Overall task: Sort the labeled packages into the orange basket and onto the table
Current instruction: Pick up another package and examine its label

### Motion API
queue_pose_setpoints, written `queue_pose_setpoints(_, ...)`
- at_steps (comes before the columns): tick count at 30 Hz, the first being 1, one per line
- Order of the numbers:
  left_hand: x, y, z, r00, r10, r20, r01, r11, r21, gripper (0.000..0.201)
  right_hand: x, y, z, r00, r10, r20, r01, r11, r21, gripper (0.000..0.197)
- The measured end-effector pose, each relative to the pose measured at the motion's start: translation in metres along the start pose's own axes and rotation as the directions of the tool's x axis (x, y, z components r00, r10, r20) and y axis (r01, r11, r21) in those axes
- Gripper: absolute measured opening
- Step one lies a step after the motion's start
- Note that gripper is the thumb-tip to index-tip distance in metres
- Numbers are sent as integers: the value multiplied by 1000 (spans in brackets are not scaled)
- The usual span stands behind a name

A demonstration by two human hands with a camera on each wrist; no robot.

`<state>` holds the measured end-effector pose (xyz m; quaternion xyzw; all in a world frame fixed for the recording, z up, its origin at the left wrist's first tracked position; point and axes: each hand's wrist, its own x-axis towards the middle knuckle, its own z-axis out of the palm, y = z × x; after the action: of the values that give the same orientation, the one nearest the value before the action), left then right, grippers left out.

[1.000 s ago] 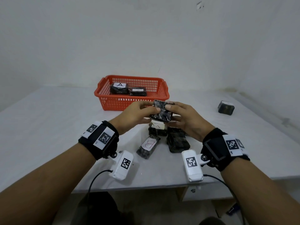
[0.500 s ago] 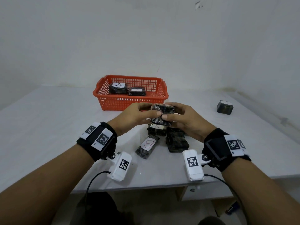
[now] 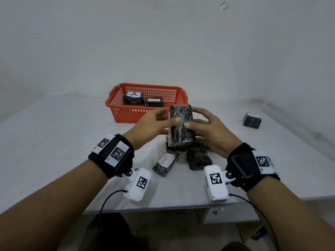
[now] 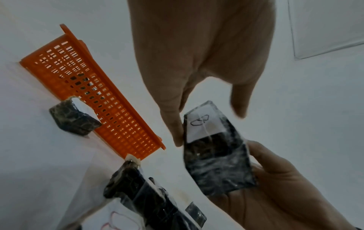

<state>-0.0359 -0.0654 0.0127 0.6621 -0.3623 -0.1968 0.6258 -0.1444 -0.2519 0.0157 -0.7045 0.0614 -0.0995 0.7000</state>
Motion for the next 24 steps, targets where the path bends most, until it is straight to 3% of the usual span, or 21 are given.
queue_pose_setpoints(2, 1, -2, -1, 998, 32, -55, -28, 998, 62, 42, -1, 0, 1, 1000, -16, 16, 16, 1000, -16, 57)
queue_pose_setpoints(6, 2, -3, -3, 988, 84, -127, -70, 991, 113, 59, -4, -7, 5, 995, 100, 11, -99, 995, -27, 46)
queue_pose_setpoints(11, -1, 2, -6, 988, 138, -72, -126, 981, 148, 69, -7, -8, 4, 981, 185, 53, -188, 981, 43, 53)
queue_pose_setpoints(17, -4, 2, -5, 983, 182, 18, -183, 972, 149, 70, -10, -8, 6, 985, 170, 17, -171, 983, 66, 32)
queue_pose_setpoints(21, -4, 4, -3, 998, 52, 40, -59, 975, 214, 73, -10, -9, 6, 996, 79, -39, -79, 997, 10, 31)
queue_pose_setpoints(24, -4, 6, 2, 997, -73, 32, 67, 983, 169, 54, -10, -9, 6, 999, 39, -25, -40, 998, -39, 27)
